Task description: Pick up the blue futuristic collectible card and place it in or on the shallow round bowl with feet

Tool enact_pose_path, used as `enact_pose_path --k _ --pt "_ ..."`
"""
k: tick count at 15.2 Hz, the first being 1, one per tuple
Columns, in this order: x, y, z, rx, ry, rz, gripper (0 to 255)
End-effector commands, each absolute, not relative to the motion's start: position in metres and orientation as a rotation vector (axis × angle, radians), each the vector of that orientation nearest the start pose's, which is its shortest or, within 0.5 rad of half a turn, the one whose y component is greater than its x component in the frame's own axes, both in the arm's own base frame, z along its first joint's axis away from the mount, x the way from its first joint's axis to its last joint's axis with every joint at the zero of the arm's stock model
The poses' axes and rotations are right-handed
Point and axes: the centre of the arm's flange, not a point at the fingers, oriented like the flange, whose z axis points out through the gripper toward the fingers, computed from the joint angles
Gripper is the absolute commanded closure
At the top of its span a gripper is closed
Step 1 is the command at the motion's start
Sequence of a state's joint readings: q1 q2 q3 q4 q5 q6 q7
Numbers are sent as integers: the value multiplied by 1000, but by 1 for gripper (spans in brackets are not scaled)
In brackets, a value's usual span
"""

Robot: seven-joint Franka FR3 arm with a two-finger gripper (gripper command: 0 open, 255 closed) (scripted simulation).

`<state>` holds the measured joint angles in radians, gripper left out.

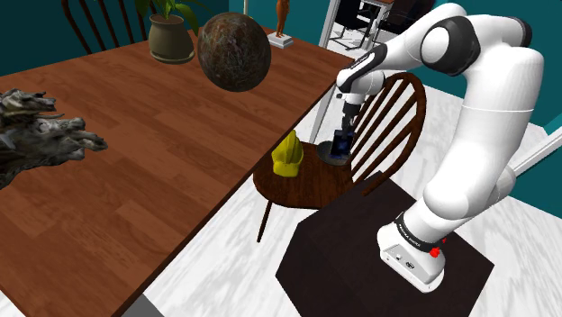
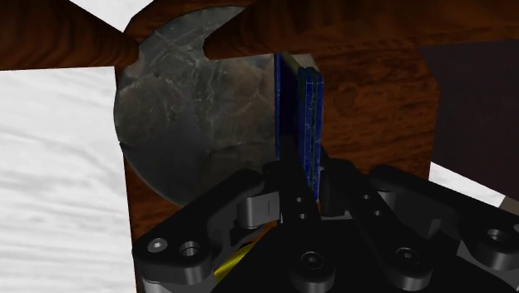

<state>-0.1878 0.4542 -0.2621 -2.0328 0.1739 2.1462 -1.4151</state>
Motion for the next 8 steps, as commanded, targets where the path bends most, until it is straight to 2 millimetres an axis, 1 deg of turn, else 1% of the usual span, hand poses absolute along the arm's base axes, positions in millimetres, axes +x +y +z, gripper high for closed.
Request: enact_pose_path --k 1,7,8 --pt "509 -239 201 -2610 -1187 260 255" --pt "509 -239 201 -2610 -1187 260 255" --pt "509 -239 201 -2610 -1187 260 0"
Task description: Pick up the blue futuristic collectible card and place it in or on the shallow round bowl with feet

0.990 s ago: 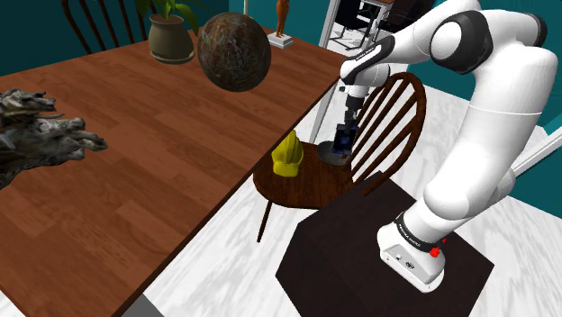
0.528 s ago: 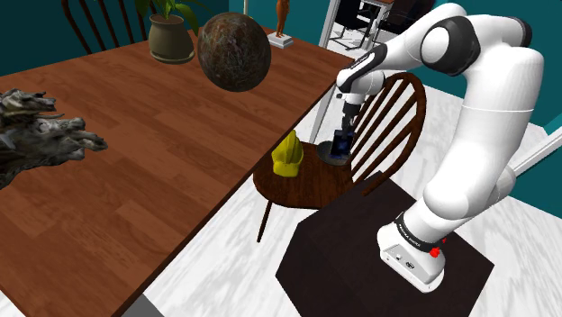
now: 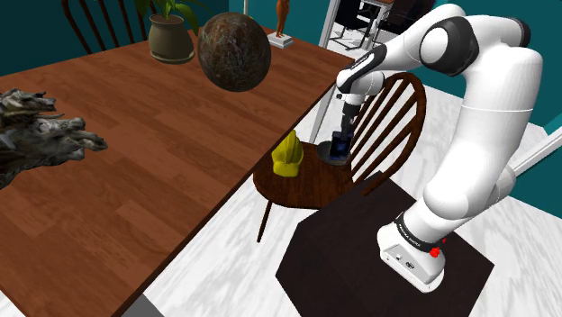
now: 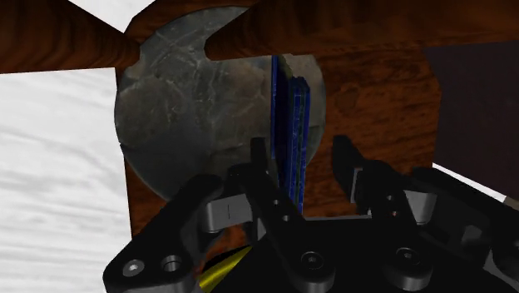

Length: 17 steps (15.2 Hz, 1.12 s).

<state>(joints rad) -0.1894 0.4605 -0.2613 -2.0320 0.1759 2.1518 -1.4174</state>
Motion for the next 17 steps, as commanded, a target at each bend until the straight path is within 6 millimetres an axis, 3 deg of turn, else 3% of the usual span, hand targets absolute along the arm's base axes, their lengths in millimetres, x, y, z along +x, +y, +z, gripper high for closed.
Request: enact_pose_path --k 1,5,9,17 --pt "509 -239 201 -2610 -1187 260 0" --pt "509 -239 201 -2610 -1187 260 0" --pt "522 -247 249 -2610 -1187 260 0" --pt "522 -247 249 -2610 -1187 260 0"
